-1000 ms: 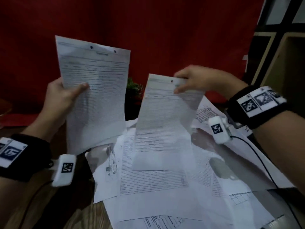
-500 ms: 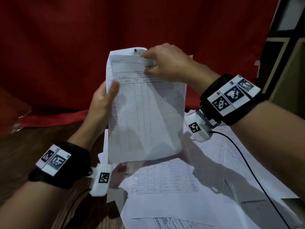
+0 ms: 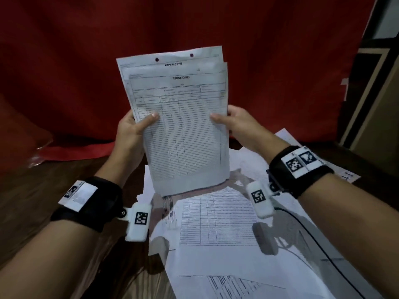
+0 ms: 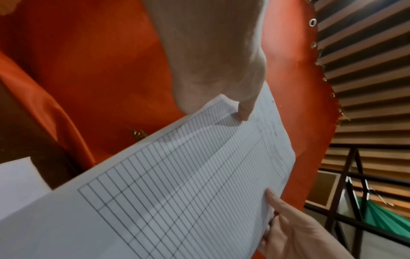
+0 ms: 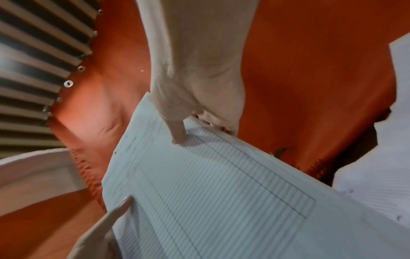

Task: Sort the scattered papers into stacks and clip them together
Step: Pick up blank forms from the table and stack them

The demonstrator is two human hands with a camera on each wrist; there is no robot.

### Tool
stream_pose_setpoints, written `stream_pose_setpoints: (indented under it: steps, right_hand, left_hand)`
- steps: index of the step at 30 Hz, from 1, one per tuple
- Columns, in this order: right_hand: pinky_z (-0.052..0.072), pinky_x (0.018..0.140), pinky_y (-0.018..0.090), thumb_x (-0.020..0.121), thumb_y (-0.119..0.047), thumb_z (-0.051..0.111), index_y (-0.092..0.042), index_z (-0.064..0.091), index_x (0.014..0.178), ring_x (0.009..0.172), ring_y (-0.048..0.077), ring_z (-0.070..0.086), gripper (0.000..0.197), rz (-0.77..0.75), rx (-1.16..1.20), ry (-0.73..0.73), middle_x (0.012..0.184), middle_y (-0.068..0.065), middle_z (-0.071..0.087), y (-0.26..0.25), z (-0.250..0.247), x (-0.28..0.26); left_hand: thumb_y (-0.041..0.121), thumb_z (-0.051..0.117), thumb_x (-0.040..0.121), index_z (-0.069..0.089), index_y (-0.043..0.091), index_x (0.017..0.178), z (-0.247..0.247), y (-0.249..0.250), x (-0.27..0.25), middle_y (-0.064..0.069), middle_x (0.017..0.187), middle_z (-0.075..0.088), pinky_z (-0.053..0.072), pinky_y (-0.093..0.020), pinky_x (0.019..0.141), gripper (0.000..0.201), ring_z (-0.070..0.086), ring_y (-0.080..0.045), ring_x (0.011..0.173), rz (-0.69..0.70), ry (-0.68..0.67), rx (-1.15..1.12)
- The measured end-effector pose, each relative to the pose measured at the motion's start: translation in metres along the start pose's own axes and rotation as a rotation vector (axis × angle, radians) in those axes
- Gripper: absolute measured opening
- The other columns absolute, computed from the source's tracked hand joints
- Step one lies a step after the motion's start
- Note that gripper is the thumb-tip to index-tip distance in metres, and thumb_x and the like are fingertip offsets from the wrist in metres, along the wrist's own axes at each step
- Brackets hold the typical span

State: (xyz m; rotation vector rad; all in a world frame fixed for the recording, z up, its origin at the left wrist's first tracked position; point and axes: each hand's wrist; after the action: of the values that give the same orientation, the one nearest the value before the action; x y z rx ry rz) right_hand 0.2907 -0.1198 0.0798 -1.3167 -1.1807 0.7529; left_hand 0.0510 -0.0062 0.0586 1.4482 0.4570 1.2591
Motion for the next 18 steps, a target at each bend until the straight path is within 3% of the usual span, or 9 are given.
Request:
stream_pose_setpoints:
  steps: [2, 5, 9, 13, 16, 18]
  right_hand:
    - [0.059, 0.08, 0.026, 0.098, -0.012, 0.063, -0.004, 0.06, 0.128, 0.101, 0.015, 0.074, 0.031, -0.089, 0.051, 0.056, 0.119, 0.007, 0.072, 0.001, 0.006, 0.002]
    - [0.059, 0.082, 0.026, 0.098, -0.008, 0.062, -0.005, 0.062, 0.125, 0.103, 0.015, 0.073, 0.026, -0.188, 0.109, 0.107, 0.115, 0.003, 0.073, 0.002, 0.01, 0.005]
    - [0.058, 0.091, 0.035, 0.094, -0.008, 0.067, -0.013, 0.062, 0.12, 0.106, 0.018, 0.072, 0.027, -0.14, 0.094, 0.115, 0.116, 0.003, 0.073, 0.028, 0.011, -0.002]
    - [0.056, 0.098, 0.037, 0.098, -0.007, 0.063, -0.013, 0.06, 0.127, 0.11, 0.015, 0.071, 0.03, -0.088, 0.051, 0.077, 0.121, 0.001, 0.071, 0.042, 0.013, -0.008]
    - [0.057, 0.095, 0.038, 0.099, -0.01, 0.061, -0.015, 0.062, 0.124, 0.108, 0.016, 0.071, 0.026, -0.124, 0.049, 0.086, 0.12, 0.0, 0.072, 0.033, 0.018, -0.008]
    - [0.058, 0.093, 0.039, 0.1, -0.011, 0.061, -0.02, 0.062, 0.118, 0.108, 0.017, 0.072, 0.021, -0.162, 0.113, 0.082, 0.119, -0.001, 0.072, 0.028, 0.021, -0.007]
  left_hand:
    - [0.007, 0.068, 0.101, 0.062, 0.007, 0.135, 0.003, 0.001, 0.003, -0.011, 0.132, 0.074, 0.059, -0.049, 0.105, 0.035, 0.073, -0.028, 0.121, 0.052, 0.06, 0.039]
    - [0.012, 0.074, 0.097, 0.063, 0.01, 0.131, 0.003, 0.002, 0.007, -0.011, 0.132, 0.074, 0.059, -0.051, 0.105, 0.036, 0.074, -0.029, 0.12, 0.109, 0.128, 0.03]
    - [0.014, 0.074, 0.099, 0.064, 0.009, 0.133, -0.006, -0.016, -0.001, -0.008, 0.129, 0.076, 0.06, -0.044, 0.102, 0.037, 0.074, -0.027, 0.118, 0.057, 0.072, 0.092]
    - [0.014, 0.072, 0.098, 0.066, 0.012, 0.132, -0.015, -0.035, -0.01, -0.001, 0.125, 0.079, 0.063, -0.038, 0.095, 0.034, 0.076, -0.023, 0.115, -0.067, 0.014, 0.115]
    - [0.009, 0.072, 0.098, 0.069, 0.012, 0.126, -0.009, -0.032, -0.008, -0.002, 0.12, 0.08, 0.064, -0.032, 0.087, 0.028, 0.077, -0.025, 0.113, -0.01, 0.091, 0.073]
    - [0.008, 0.073, 0.098, 0.067, 0.008, 0.128, -0.006, -0.028, -0.003, -0.007, 0.123, 0.079, 0.065, -0.035, 0.088, 0.03, 0.077, -0.028, 0.113, 0.061, 0.137, 0.042]
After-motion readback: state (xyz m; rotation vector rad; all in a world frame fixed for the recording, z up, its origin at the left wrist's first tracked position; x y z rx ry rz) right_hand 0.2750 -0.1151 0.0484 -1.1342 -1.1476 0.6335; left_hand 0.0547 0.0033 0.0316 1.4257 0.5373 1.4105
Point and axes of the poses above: each hand's wrist, its own x-axis towards the middle knuckle, its own z-axis out of the palm, y = z × x
